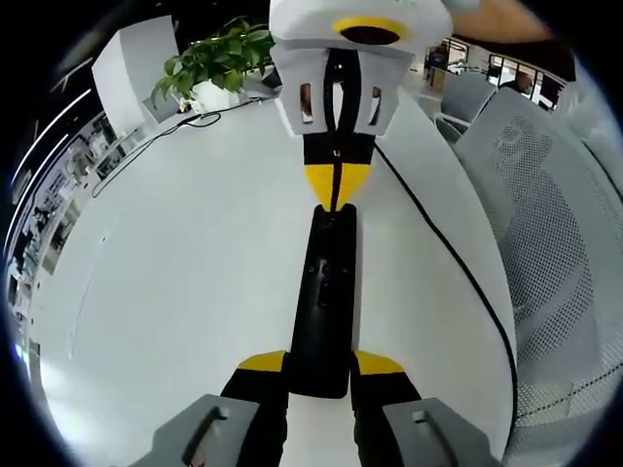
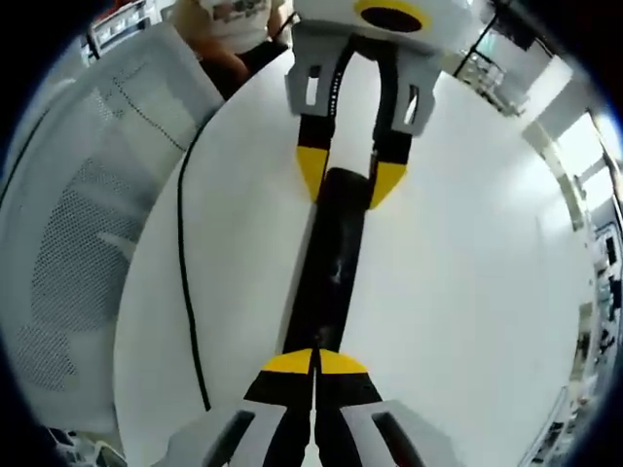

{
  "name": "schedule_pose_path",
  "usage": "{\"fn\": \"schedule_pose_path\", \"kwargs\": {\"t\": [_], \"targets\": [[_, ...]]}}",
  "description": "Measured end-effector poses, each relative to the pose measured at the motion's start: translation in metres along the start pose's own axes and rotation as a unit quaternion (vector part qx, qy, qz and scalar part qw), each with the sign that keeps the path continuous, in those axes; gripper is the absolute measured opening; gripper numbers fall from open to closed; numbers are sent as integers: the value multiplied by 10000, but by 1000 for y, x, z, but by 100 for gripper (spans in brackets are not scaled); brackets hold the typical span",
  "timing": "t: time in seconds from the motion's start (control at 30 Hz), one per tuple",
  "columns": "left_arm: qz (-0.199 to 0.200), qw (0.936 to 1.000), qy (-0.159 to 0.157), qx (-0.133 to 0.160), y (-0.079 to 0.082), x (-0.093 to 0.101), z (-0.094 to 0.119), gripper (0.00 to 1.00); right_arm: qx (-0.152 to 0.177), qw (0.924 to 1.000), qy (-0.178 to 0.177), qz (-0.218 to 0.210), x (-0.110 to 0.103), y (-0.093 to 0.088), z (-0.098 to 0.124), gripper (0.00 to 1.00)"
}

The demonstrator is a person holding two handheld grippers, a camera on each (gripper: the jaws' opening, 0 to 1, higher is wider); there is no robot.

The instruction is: Press the specified remote control buttons in sequence, fully releasing each button before pressing the next.

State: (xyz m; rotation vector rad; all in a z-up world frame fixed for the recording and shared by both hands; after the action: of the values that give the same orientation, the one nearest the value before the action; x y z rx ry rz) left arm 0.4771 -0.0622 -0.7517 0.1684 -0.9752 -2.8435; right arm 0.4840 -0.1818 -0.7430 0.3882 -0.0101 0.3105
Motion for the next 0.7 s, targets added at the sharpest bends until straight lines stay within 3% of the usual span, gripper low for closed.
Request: {"fn": "schedule_pose_path", "kwargs": {"t": [0.7], "targets": [[-74, 9999, -7, -102, 0, 1, 0, 23, 131, 9996, -161, -170, -1, 0, 0, 0]]}}
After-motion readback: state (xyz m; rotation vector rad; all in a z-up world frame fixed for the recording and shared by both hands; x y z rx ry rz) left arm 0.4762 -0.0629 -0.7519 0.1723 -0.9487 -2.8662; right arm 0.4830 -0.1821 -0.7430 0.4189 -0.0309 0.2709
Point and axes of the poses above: the point that each gripper's makers call its tool centre point, and the gripper's own axes: z roughly backward along the fingers, x roughly to its right, y roughly out of its top, the point moved 3 cm from there along z, roughly backward along the fingers, and after that the axes turned 7 degrees about x, right-handed, at the moved point
